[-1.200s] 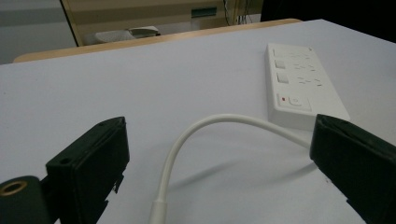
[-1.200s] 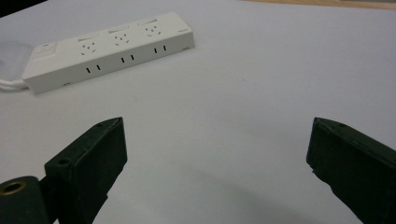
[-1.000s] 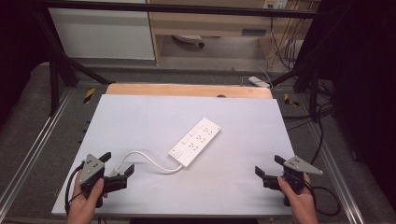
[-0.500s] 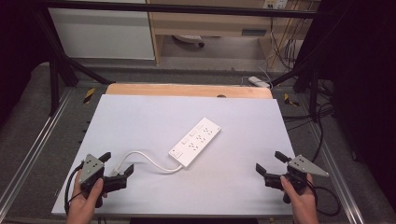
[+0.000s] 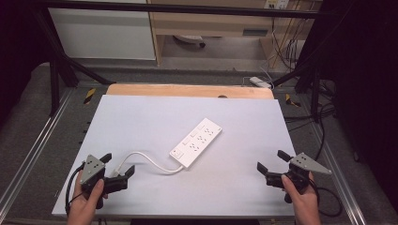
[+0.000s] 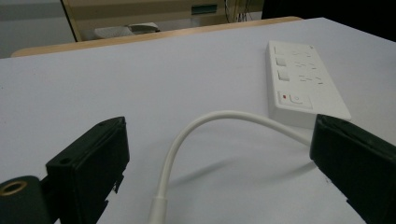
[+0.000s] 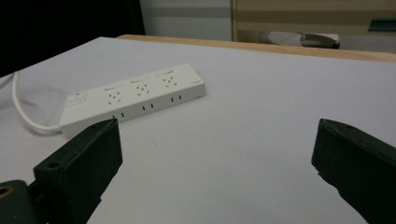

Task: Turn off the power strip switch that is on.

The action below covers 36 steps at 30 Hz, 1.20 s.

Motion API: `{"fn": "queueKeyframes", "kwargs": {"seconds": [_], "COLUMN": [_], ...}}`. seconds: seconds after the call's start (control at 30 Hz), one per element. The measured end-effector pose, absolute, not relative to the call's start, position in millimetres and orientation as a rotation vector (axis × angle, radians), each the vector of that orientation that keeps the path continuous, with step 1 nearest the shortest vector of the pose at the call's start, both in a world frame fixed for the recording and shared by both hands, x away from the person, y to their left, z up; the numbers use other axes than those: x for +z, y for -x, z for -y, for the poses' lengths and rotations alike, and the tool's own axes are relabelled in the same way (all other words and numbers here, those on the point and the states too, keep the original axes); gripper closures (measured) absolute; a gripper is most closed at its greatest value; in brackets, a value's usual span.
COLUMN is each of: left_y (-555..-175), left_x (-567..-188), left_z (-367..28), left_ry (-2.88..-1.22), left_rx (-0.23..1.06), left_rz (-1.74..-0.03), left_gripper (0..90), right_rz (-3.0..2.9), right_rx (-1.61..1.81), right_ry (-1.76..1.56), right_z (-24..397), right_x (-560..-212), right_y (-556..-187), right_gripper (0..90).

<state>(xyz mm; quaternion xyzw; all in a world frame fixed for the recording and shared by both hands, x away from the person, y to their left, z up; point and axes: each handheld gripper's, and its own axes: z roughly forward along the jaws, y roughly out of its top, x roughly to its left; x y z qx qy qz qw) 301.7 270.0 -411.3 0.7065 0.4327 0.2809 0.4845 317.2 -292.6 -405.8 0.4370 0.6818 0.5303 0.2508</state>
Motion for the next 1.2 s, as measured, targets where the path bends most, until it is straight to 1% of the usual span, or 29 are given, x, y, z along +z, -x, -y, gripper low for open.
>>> {"fn": "queueKeyframes", "kwargs": {"seconds": [0.47, 0.73, 1.2], "left_y": [-302, -303, -303], "left_x": [-413, -413, -413], "left_z": [-269, -270, -270], "left_ry": [-1.731, -1.727, -1.73], "left_rx": [0.681, 0.678, 0.683], "left_rz": [-1.057, -1.06, -1.068], "left_gripper": [4.9, 4.9, 4.9], "right_rz": [-1.822, -1.833, -1.872], "right_rx": [1.461, 1.461, 1.433], "right_ry": [-1.198, -1.189, -1.144], "right_z": [289, 285, 270], "right_x": [-385, -367, -356], "right_y": [-336, -350, -368], "right_gripper": [1.9, 2.2, 2.0]}}
